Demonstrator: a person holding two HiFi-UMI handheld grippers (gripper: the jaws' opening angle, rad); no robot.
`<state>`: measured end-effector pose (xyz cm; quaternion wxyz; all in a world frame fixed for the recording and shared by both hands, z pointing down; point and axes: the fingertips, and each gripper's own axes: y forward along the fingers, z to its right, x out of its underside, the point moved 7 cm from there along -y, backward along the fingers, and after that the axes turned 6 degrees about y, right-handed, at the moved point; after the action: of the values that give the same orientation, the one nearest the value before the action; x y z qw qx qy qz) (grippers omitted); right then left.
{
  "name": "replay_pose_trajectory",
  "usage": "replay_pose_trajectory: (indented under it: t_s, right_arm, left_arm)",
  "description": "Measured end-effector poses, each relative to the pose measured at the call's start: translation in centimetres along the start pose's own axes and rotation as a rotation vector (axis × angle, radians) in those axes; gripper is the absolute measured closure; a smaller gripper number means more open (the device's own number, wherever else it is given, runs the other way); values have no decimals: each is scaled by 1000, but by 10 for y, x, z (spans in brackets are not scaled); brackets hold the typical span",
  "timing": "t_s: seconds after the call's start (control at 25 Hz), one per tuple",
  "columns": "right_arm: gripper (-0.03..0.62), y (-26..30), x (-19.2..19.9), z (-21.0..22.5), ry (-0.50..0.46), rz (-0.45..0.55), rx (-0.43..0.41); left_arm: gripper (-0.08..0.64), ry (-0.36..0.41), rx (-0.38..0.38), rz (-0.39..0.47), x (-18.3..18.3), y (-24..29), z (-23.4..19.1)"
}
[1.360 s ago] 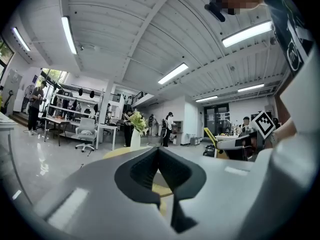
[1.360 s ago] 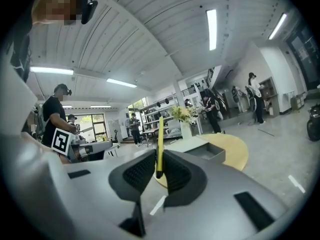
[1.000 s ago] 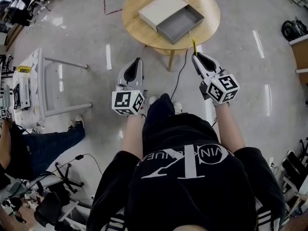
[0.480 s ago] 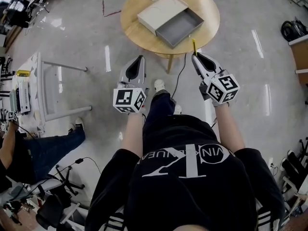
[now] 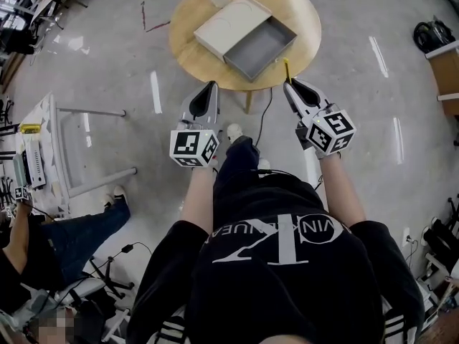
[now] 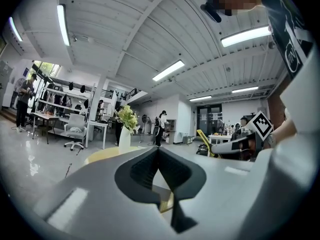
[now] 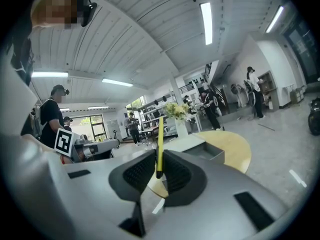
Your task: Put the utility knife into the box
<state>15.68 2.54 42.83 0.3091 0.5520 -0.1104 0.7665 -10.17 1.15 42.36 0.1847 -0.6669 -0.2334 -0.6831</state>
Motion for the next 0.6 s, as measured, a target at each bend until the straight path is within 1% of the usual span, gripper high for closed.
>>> replay_pose_trajectory:
  t_s: [0.28, 0.6]
  right_arm:
    - [537, 24, -6, 17, 4, -25, 19]
    - [537, 74, -12, 38, -16, -129, 34]
  left_arm:
    - [549, 1, 35, -9, 2, 37, -18]
    - [549, 4, 81, -23, 1, 87, -57]
